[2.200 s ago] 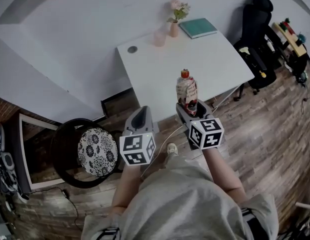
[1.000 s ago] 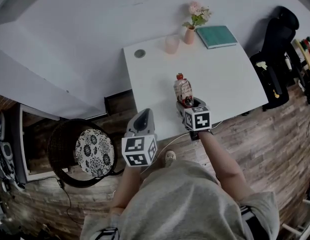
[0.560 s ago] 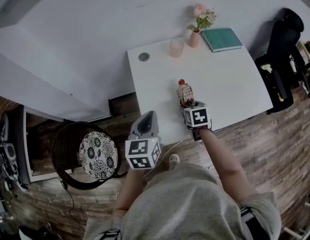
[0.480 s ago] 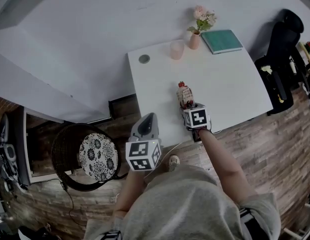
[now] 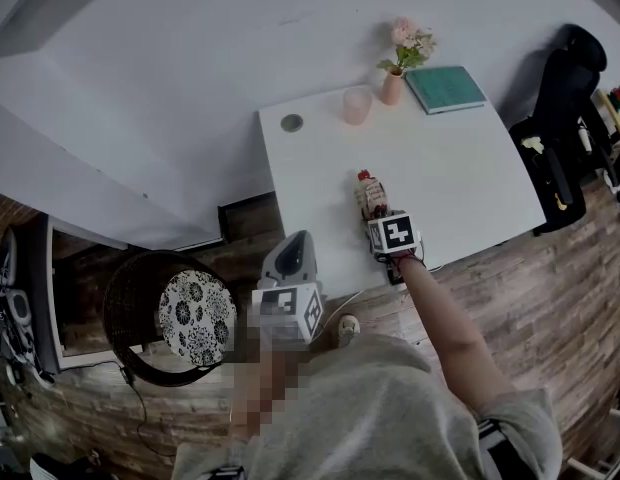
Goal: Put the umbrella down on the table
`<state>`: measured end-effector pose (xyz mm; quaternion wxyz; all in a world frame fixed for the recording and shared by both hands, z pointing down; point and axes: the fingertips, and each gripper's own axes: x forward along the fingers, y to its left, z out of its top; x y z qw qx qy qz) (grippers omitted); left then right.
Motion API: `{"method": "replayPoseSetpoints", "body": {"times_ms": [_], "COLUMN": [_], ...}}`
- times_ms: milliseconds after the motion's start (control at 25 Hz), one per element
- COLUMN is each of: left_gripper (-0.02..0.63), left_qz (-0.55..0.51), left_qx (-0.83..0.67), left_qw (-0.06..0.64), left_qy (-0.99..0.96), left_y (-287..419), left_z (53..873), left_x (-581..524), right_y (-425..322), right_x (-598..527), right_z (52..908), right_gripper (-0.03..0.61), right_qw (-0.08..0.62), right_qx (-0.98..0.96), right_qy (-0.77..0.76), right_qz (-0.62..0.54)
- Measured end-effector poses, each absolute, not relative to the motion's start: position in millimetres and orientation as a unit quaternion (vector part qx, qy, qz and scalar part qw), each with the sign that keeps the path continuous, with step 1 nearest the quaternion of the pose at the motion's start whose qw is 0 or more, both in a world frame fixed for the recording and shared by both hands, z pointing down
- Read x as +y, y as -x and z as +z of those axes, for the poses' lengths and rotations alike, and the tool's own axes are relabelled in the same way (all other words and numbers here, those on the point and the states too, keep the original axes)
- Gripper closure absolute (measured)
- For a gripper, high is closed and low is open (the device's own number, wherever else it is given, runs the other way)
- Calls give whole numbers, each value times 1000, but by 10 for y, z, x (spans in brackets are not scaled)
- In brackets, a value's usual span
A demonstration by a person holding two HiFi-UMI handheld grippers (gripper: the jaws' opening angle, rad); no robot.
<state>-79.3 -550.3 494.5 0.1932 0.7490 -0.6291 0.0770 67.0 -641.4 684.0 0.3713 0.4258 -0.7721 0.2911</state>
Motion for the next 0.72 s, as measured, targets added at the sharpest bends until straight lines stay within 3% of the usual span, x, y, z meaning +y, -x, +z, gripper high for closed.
{"method": "replayPoseSetpoints", "body": {"times_ms": [200, 720], "left_gripper": [606, 606], "left_qz": [76, 77], "left_qx": [-628, -614], "left_qw": [196, 191], "left_qy": [-749, -762], "left_y": [811, 794], "left_z": [4949, 4807], "left_x": [-5427, -4946], "right_y": [-665, -687], "right_x": [-6395, -5694], "right_z": [6769, 5954], "right_gripper": [270, 291], "right_qw": [346, 257], "right_qx": [-780, -803], "right_qy": [-428, -476], "right_qz": [298, 248]}}
